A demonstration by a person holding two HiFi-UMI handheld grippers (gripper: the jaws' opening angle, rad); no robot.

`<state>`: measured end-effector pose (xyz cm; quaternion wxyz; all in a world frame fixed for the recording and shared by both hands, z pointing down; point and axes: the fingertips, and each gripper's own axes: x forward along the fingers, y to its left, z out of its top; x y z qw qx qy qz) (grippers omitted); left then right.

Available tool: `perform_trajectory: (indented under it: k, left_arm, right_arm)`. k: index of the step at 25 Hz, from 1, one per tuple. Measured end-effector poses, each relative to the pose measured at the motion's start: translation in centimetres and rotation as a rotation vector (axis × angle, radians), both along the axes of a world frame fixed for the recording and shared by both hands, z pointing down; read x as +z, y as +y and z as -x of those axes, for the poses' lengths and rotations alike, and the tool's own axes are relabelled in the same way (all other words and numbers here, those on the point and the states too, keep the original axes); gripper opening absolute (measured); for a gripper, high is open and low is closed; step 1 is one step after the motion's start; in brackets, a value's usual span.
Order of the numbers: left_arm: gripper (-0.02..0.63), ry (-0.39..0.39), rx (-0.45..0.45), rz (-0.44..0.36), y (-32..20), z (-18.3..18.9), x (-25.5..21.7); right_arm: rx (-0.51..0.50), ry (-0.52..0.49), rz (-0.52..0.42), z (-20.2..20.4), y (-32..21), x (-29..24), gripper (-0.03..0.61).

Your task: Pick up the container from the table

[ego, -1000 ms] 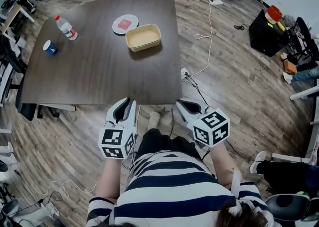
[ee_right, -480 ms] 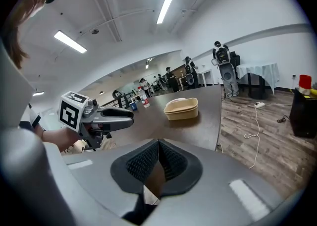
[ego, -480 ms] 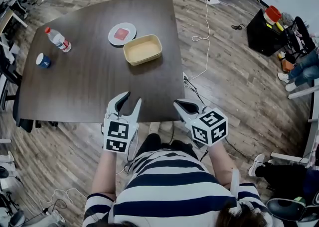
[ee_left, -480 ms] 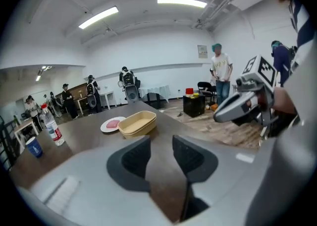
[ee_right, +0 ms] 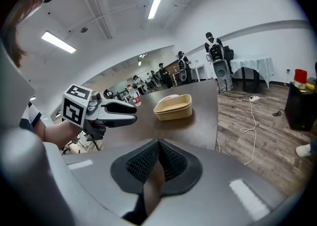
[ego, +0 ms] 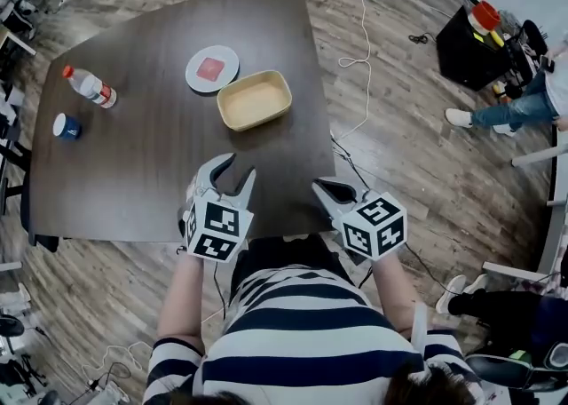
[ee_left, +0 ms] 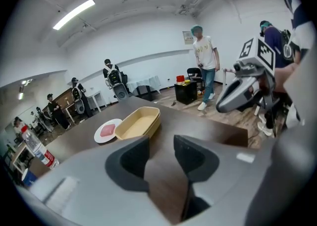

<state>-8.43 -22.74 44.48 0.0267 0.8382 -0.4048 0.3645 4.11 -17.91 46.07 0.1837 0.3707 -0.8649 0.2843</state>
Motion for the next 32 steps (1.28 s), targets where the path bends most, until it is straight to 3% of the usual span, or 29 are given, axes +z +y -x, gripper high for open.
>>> perform_trajectory:
  k: [12,22,32]
  left_arm:
    - [0.0,-0.103,0.115,0.026,-6.5,0.1,2.5]
    - [0.0,-0.156,0.15,0.071,-10.5,-0.2,4.7]
    - [0.0,-0.315,0.277,0.096,-12.1,0.0,7.5]
  right_arm:
    - [0.036,0.023,0.072,1.4,-3.6,2.5,-0.005]
    - [0.018,0.038,0.124,2.6,-5.6,4.1,-0.005]
    - [0.018,0.057,0.175,3.8,-6.5,5.8,-0.005]
